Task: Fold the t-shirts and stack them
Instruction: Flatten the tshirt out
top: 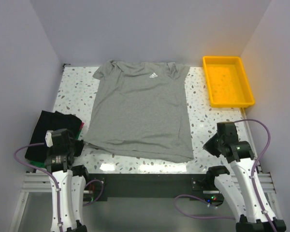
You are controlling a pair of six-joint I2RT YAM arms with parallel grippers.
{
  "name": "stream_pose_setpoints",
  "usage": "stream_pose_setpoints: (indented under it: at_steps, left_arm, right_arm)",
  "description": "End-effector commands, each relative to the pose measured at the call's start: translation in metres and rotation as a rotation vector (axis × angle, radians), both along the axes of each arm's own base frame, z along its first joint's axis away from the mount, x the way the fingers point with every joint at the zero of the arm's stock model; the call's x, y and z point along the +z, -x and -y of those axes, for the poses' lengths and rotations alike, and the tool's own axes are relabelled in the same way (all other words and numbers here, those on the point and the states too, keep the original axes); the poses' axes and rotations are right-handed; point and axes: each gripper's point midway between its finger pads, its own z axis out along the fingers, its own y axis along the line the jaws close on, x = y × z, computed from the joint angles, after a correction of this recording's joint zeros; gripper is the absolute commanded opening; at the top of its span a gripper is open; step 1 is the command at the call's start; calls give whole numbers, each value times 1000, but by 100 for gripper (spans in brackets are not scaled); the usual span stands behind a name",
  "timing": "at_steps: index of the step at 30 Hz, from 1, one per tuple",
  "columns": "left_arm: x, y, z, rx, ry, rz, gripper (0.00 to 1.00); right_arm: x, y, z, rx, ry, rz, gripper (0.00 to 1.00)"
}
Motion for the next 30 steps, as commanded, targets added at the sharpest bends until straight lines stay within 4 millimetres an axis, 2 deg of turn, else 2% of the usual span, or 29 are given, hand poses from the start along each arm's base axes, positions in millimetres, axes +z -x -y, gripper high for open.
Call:
stream_pose_setpoints:
  at_steps: [1, 4, 5, 6, 9, 12, 18, 19, 22, 23, 27, 30]
  left_arm:
    - [14, -7, 0, -25, -15, 40, 0]
    - [13, -6, -1, -27, -22, 36, 0]
    - [13, -6, -1, -29, -24, 36, 0]
    - [12, -6, -1, -30, -25, 35, 0]
    - [11, -6, -1, -32, -23, 37, 0]
    - [12, -9, 2, -54, -16, 52, 0]
    - [14, -16, 1, -75, -34, 73, 3]
    - [14, -17, 0, -75, -41, 67, 3]
    - [19, -20, -4, -83, -69, 63, 3]
    - [21, -21, -4, -88, -73, 67, 3]
    - [22, -24, -5, -93, -79, 72, 2]
    - [21, -25, -6, -92, -82, 77, 2]
  right_arm:
    - [9, -25, -12, 61, -38, 64, 0]
    - [-8, -28, -17, 94, -50, 22, 6]
    - [-9, -34, -26, 121, -94, 44, 10]
    - [-20, -31, -29, 126, -109, 22, 13]
    - [-32, -28, -35, 150, -129, 9, 21]
    - [-37, -27, -39, 179, -122, 14, 22]
    - [-45, -25, -64, 270, -7, 12, 26]
    - [-53, -23, -62, 275, 42, -22, 26]
    - [-54, -27, -52, 235, 98, -35, 29]
    - [-55, -24, -50, 217, 100, -45, 35]
    - [-59, -20, -40, 164, 124, -50, 44]
    - [-68, -15, -41, 165, 106, -82, 45]
